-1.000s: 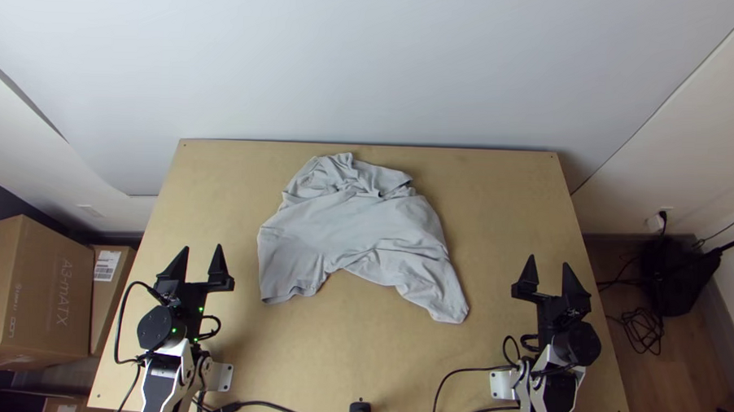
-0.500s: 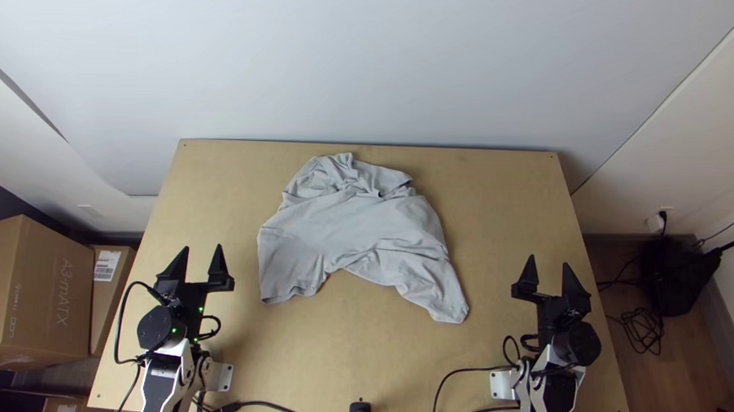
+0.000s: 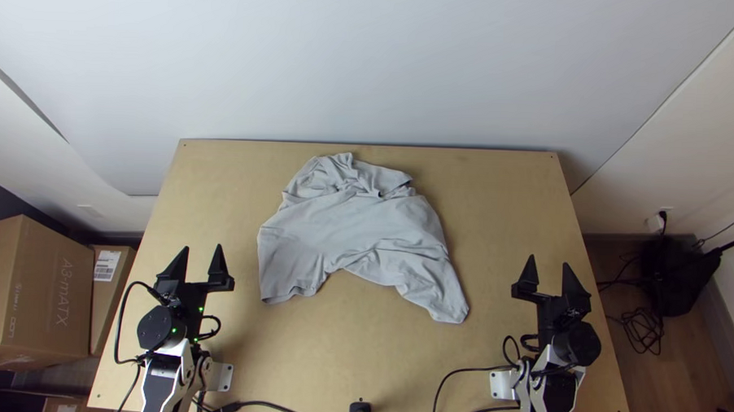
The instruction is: Fold the t-shirt
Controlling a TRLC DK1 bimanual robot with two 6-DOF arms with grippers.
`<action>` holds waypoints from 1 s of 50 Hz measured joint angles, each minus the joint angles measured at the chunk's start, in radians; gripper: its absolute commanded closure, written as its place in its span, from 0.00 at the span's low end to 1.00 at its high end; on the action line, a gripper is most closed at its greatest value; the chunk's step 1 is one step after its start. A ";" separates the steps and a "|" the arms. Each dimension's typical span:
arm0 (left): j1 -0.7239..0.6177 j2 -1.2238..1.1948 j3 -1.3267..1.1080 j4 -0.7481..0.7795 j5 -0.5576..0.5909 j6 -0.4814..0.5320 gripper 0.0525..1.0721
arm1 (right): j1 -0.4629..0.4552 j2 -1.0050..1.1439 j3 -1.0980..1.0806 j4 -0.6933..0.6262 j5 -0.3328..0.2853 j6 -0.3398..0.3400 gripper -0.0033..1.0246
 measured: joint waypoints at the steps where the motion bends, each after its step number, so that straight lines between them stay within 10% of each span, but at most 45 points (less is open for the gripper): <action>1: 0.000 0.000 0.000 0.000 0.000 0.000 0.04 | 0.000 0.000 0.000 0.000 0.000 0.000 0.04; 28: 0.000 0.000 0.000 -0.004 0.018 0.000 0.04 | 0.000 0.000 0.000 0.000 0.002 0.000 0.04; 36: 0.035 0.000 0.000 -0.010 0.046 0.054 0.04 | -0.001 0.000 0.000 -0.023 0.109 0.000 0.04; 50: 0.075 0.000 0.000 -0.014 0.062 0.138 0.04 | 0.040 0.000 0.000 -0.026 0.124 0.000 0.04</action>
